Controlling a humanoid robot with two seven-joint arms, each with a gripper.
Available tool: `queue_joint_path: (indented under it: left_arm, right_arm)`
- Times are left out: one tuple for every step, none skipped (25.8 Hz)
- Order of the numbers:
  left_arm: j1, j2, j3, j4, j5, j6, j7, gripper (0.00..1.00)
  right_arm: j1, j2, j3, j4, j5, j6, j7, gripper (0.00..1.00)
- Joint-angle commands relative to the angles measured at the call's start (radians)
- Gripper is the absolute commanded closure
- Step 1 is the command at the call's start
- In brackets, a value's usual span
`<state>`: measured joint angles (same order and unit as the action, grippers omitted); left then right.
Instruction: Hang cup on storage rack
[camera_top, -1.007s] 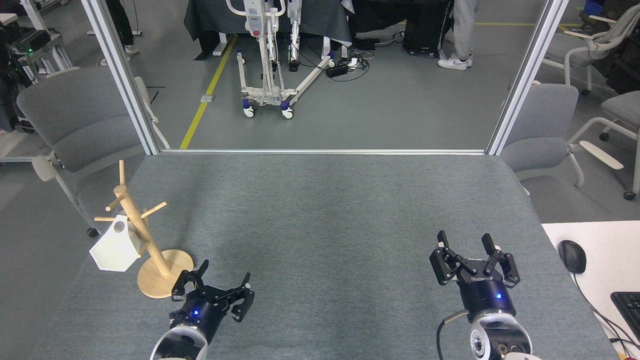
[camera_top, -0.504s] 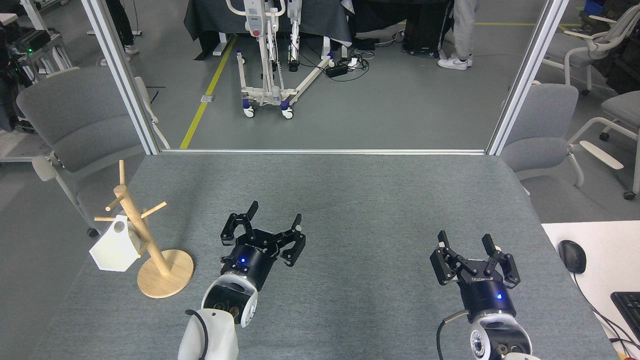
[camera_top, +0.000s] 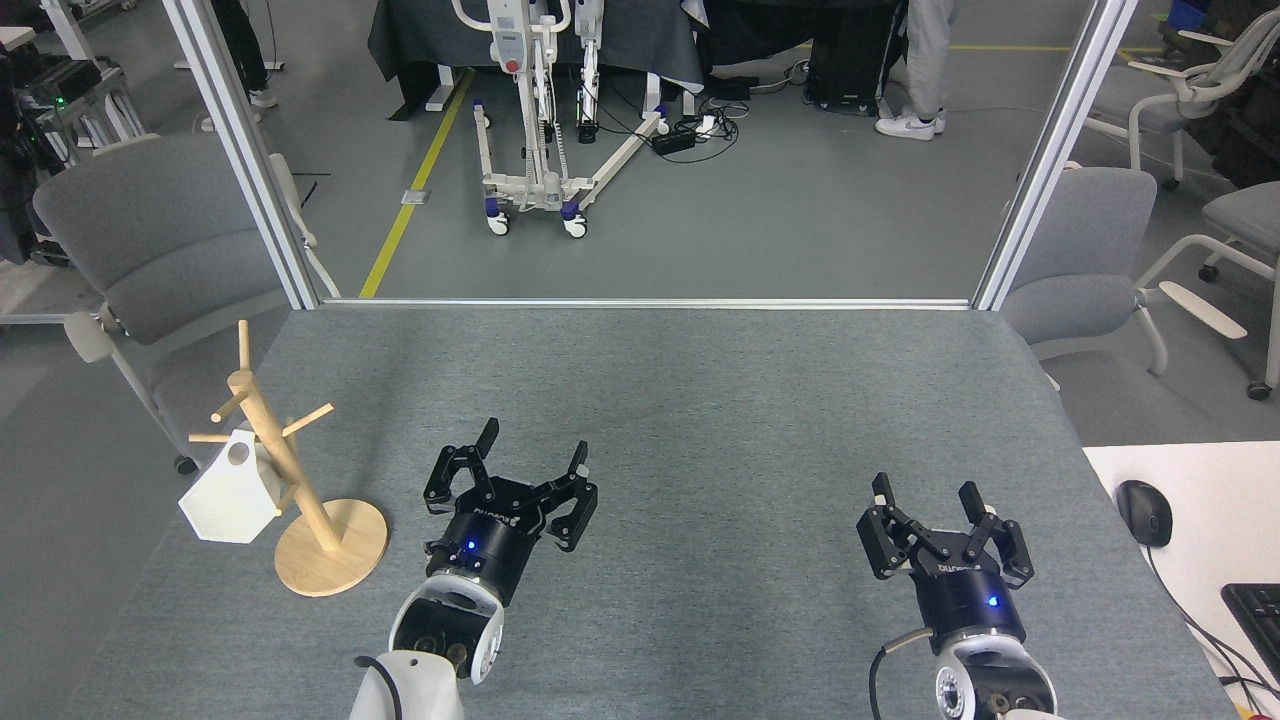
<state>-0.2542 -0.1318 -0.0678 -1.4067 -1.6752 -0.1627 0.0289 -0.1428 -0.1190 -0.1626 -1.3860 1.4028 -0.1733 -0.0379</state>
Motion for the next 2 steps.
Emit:
queue_joint_path:
  left_arm:
    - [0.044, 0.001, 0.011, -0.015, 0.0, 0.0, 0.002, 0.01]
    - [0.046, 0.001, 0.011, -0.015, 0.0, 0.0, 0.002, 0.01]
  right_arm:
    - [-0.001, 0.001, 0.0, 0.001, -0.001, 0.0, -0.002, 0.0]
    - [-0.001, 0.001, 0.0, 0.001, -0.001, -0.002, -0.005, 0.0]
